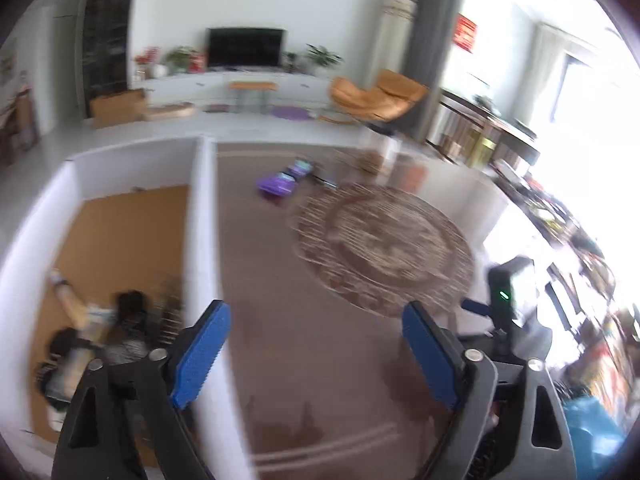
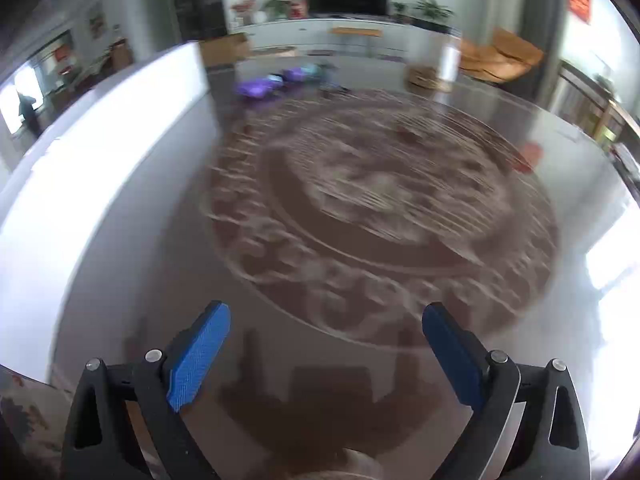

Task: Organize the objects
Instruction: 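Move both open tools back over the table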

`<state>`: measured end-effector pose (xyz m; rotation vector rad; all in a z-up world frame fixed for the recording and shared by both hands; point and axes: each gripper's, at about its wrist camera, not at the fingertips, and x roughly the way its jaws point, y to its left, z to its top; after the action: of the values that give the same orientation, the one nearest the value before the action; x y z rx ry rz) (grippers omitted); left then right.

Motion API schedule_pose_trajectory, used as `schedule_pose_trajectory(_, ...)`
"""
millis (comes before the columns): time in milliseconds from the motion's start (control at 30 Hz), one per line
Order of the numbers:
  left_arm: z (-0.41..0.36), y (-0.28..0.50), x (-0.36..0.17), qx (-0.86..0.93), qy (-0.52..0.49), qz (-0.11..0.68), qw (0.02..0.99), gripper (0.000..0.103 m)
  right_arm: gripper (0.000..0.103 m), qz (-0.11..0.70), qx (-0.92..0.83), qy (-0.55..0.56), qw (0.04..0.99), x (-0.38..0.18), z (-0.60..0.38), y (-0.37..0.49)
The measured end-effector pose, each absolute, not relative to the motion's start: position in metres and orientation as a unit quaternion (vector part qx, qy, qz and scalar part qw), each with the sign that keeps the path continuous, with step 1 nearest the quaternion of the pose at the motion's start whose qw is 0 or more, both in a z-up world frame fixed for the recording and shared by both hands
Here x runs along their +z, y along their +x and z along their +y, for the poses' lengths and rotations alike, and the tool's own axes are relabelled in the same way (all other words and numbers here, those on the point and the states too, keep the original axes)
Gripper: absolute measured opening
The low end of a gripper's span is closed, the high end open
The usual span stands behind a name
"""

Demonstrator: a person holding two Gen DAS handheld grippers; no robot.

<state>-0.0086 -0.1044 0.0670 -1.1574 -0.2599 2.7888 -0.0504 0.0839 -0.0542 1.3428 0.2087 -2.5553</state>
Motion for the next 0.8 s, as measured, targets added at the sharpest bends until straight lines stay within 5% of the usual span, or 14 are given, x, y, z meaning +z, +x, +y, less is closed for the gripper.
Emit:
schedule_pose_trajectory(367,-0.014,-0.061,-0.044,0.866,-0.494,-0.05,0.061,0.095,0.097,0.014,-0.893,0.449,0.042,-0.058,0.147,-0.042)
schedule_pose_trajectory(800,-0.015,-0.073,-0.068,0.862,-0.507,0.001,0.018,0.096,0.103,0.036,-0.886,0.458,0.055,-0.066,0.136,-0.047)
